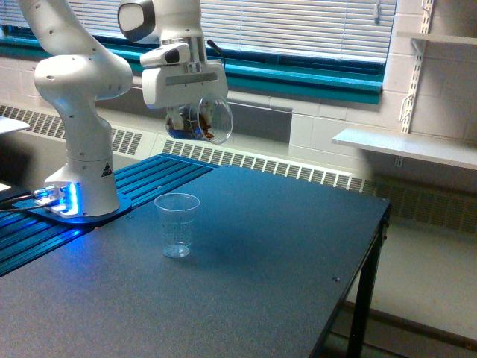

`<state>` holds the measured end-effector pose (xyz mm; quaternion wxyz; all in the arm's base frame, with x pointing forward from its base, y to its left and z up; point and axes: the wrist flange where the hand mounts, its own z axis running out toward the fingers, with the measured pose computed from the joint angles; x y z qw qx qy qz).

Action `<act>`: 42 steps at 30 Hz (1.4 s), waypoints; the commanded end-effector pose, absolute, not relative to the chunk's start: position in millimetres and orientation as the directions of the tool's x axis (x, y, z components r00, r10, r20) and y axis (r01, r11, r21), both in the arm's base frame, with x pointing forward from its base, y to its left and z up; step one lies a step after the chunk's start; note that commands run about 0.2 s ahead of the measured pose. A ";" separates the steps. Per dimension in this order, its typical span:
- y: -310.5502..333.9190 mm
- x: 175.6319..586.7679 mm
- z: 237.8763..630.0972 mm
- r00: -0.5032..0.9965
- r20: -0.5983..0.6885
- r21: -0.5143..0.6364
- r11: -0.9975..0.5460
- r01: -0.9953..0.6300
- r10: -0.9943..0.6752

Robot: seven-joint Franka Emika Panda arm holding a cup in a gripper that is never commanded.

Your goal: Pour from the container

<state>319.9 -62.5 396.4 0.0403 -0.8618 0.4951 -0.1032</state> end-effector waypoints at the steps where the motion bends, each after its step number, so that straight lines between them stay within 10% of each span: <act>1: -64.2 311.9 395.7 0.470 0.134 -0.167 -0.488 -0.857 -0.872; 42: -55.2 281.2 366.5 0.433 0.023 -0.158 -0.431 -0.888 -0.901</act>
